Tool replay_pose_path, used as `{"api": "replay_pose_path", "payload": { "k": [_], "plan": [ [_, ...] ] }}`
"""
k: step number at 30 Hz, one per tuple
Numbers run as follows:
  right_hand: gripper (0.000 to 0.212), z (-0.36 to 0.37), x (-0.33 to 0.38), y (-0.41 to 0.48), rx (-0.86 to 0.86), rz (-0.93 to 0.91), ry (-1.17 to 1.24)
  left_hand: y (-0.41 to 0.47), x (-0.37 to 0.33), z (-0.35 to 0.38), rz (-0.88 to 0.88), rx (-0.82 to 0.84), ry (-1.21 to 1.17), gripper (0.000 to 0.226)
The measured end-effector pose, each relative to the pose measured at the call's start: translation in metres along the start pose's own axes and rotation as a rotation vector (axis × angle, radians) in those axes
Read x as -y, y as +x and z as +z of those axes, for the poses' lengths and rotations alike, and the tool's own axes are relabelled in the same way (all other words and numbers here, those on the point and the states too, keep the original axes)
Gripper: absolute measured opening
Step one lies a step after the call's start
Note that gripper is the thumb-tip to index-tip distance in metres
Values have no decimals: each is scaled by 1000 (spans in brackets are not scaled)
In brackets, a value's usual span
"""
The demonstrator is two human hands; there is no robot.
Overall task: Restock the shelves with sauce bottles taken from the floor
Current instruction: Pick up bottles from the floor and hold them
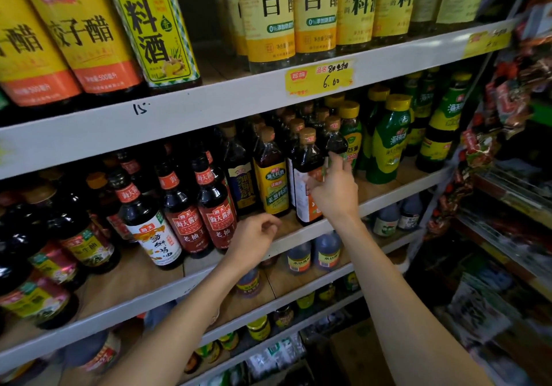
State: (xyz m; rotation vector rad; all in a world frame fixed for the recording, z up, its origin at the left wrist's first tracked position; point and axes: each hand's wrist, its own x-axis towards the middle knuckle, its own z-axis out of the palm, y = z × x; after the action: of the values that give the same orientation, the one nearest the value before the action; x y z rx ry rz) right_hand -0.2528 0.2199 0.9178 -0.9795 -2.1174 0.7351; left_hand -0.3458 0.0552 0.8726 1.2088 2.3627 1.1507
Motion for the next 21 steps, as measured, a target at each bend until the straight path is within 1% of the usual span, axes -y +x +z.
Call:
{"api": "replay_pose_path", "payload": {
  "k": [1, 3, 4, 6, 8, 10, 13, 17, 19, 21],
  "plan": [
    [55, -2, -8, -9, -55, 58, 26, 0, -2, 0, 5, 8, -12, 21],
    [38, -6, -27, -33, -147, 230, 86, -1, -5, 3, 19, 21, -43, 21],
    [34, -9, -36, -49, -151, 314, 94, -2, -6, 7, 30, 30, -44, 21],
    [29, -11, -58, -90, -118, 419, 89, -10, -10, 21, 55, 72, -27, 19],
    [24, -9, -82, -138, -93, 500, 78, -22, -10, 43, 78, 140, -25, 18],
    [23, -3, -112, -189, -99, 610, 79, -39, -4, 73, 104, 224, -9, 17],
    [19, 18, -163, -267, -146, 799, 78, -70, 14, 130, 152, 343, -2, 15],
    [7, 48, -228, -358, -160, 951, 51, -119, 44, 225, 219, 521, 78, 12],
    [9, 61, -268, -398, -198, 1030, 47, -142, 66, 277, 234, 629, 119, 12],
    [17, 75, -314, -438, -208, 1125, 29, -166, 97, 333, 265, 696, 162, 12]
  ]
}}
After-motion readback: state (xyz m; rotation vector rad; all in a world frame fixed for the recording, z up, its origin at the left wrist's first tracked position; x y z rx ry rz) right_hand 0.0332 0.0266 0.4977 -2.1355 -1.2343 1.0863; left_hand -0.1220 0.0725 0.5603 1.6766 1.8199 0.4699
